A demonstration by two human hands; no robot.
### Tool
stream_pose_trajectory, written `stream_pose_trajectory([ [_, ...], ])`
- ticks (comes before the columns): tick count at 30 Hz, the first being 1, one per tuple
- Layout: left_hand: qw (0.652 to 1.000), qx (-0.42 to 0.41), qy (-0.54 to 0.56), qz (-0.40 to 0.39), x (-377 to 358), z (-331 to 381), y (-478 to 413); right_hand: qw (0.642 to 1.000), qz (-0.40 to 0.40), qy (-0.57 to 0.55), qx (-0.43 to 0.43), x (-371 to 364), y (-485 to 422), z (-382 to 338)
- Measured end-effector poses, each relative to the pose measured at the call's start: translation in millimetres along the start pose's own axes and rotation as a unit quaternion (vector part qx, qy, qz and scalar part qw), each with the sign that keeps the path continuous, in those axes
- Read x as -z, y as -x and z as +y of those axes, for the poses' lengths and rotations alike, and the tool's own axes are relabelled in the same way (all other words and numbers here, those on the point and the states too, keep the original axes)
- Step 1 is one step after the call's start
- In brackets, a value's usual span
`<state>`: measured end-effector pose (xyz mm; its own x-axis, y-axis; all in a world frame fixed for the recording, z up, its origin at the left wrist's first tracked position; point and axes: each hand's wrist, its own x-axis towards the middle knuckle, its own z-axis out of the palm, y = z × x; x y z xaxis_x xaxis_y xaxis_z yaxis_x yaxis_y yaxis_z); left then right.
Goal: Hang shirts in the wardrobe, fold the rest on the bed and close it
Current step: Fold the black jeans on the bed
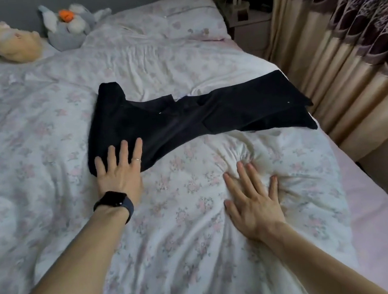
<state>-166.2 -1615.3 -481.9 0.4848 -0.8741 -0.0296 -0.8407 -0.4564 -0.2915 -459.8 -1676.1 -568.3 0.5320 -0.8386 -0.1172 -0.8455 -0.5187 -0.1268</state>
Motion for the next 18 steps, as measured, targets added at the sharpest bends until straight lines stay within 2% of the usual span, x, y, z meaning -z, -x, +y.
stream_pose_trajectory([
  [7, 0.995, -0.046, -0.09, 0.025, 17, -3, -15, 0.999, -0.037, 0.003, -0.007, 2, -4, 0],
  [11, 0.999, -0.035, 0.028, -0.028, 49, -4, -7, 0.996, -0.091, -0.008, -0.012, 18, -4, -3],
  [15, 0.988, -0.043, 0.145, -0.028, 87, 3, 30, 0.987, -0.158, 0.014, -0.004, 42, 13, -11],
  [18, 0.971, -0.026, 0.236, -0.03, 127, 5, 66, 0.976, -0.211, -0.053, -0.013, 62, 53, -24],
])
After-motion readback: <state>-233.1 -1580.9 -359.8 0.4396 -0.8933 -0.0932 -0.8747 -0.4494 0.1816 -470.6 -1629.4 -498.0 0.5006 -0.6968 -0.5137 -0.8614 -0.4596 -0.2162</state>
